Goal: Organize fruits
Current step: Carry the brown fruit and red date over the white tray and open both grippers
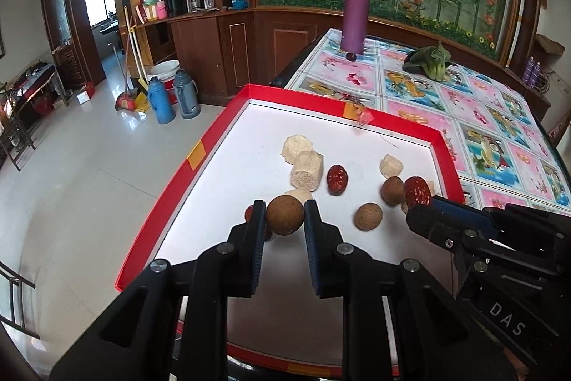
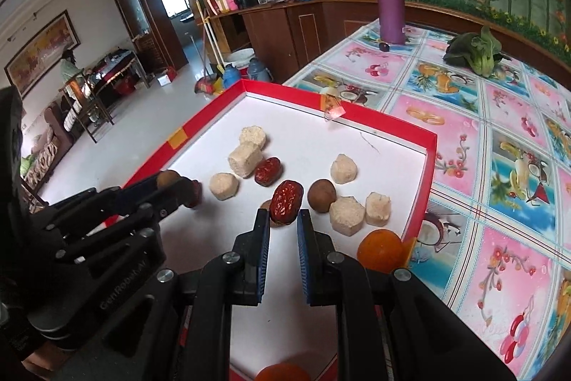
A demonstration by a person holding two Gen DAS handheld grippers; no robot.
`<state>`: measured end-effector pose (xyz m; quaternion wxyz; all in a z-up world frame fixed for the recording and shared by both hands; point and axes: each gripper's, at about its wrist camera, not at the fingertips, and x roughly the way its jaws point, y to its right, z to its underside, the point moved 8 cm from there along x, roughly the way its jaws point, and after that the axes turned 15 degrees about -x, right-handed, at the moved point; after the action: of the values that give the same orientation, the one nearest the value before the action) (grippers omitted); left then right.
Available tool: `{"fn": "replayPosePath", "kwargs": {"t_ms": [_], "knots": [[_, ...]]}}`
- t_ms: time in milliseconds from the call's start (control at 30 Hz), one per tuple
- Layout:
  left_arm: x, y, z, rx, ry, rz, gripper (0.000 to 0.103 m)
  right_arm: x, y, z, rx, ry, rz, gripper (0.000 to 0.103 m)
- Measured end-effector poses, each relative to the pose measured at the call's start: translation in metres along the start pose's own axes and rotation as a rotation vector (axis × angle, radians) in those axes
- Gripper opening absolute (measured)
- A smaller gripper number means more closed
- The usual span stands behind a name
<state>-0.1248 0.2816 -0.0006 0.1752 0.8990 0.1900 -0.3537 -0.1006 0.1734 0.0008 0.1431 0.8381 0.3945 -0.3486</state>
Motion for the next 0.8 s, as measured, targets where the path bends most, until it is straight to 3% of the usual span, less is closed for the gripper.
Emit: {"fn": "replayPosePath", "kwargs": {"t_ms": [400, 800], "knots": [[0.026, -0.002, 0.001, -0.045, -0.057, -0.033, 0.023, 0.019, 0.017, 0.013, 0.066, -0.096, 0.035, 0.014], [0.029, -0.004, 0.000, -0.034, -0.046, -0.079, 0.024, 0.024, 0.020, 0.023, 0.064, -0.150, 0.051, 0.017]]}}
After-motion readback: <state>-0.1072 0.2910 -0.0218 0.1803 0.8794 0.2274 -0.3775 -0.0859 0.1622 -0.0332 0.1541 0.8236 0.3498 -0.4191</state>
